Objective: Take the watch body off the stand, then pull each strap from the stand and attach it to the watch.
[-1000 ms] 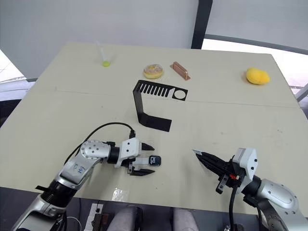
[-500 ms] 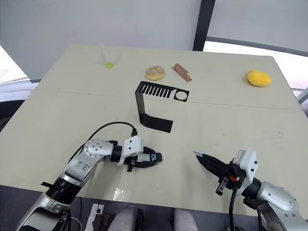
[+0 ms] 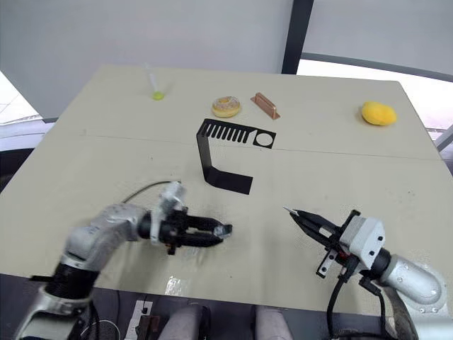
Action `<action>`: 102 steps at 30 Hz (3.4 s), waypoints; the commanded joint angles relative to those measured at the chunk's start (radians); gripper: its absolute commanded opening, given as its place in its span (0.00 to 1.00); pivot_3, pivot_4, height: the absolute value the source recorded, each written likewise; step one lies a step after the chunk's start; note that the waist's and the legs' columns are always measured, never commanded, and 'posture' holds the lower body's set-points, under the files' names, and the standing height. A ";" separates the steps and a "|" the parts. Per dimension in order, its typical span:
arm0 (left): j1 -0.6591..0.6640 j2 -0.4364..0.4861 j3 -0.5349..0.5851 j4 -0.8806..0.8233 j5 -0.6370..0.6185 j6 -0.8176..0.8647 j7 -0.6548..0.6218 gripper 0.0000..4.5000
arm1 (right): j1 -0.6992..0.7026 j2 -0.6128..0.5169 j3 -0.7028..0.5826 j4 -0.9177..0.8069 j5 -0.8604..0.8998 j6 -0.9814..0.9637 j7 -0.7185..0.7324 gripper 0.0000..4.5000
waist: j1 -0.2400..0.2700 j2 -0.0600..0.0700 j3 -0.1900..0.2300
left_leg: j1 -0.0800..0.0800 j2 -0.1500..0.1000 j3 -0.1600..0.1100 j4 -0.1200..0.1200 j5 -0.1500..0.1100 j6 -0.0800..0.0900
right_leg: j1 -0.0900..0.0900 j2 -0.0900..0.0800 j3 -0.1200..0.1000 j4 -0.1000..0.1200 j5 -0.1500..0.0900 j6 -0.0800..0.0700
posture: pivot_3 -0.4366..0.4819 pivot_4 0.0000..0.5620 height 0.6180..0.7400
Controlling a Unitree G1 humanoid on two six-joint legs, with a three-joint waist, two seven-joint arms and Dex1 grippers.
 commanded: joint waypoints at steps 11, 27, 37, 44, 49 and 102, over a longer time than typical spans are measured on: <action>-0.272 -0.114 0.051 0.046 -0.190 0.419 0.248 0.35 | -0.130 0.002 0.160 -0.134 -0.183 -0.016 -0.110 0.00 | -0.011 -0.004 0.002 | -0.002 0.000 -0.001 0.005 0.000 -0.005 | 0.000 0.000 0.000 0.002 -0.001 0.002 | 0.48 0.27 1.00; -0.283 -0.167 0.001 0.078 -0.159 0.388 0.306 0.35 | -0.192 -0.006 0.198 -0.027 -0.215 -0.069 -0.101 0.00 | -0.009 -0.004 0.003 | -0.001 0.000 0.000 0.006 0.000 -0.007 | -0.001 0.002 0.003 0.003 -0.001 0.002 | 0.48 0.27 1.00; -0.286 -0.167 0.008 0.091 -0.164 0.391 0.308 0.35 | -0.169 -0.025 0.203 -0.015 -0.227 -0.096 -0.105 0.00 | -0.009 -0.004 0.003 | -0.001 0.000 0.000 0.007 0.000 -0.007 | -0.001 0.002 0.003 0.003 -0.001 0.002 | 0.48 0.27 1.00; -0.276 -0.176 -0.001 0.077 -0.165 0.389 0.309 0.35 | -0.164 -0.026 0.211 -0.002 -0.243 -0.105 -0.106 0.00 | -0.009 -0.004 0.003 | -0.001 0.000 0.000 0.007 0.000 -0.007 | -0.001 0.002 0.003 0.003 -0.001 0.002 | 0.48 0.27 1.00; -0.269 -0.179 -0.005 0.069 -0.169 0.391 0.308 0.35 | -0.160 -0.029 0.208 0.004 -0.248 -0.114 -0.103 0.00 | -0.009 -0.004 0.003 | -0.001 0.000 0.000 0.007 0.000 -0.007 | -0.001 0.002 0.003 0.003 -0.001 0.002 | 0.48 0.27 1.00; -0.246 -0.186 -0.015 0.048 -0.169 0.401 0.345 0.35 | -0.172 -0.026 0.222 0.051 -0.253 -0.160 -0.098 0.00 | -0.009 -0.004 0.003 | -0.001 0.000 0.000 0.006 0.000 -0.007 | -0.001 0.002 0.003 0.002 -0.001 0.002 | 0.48 0.27 1.00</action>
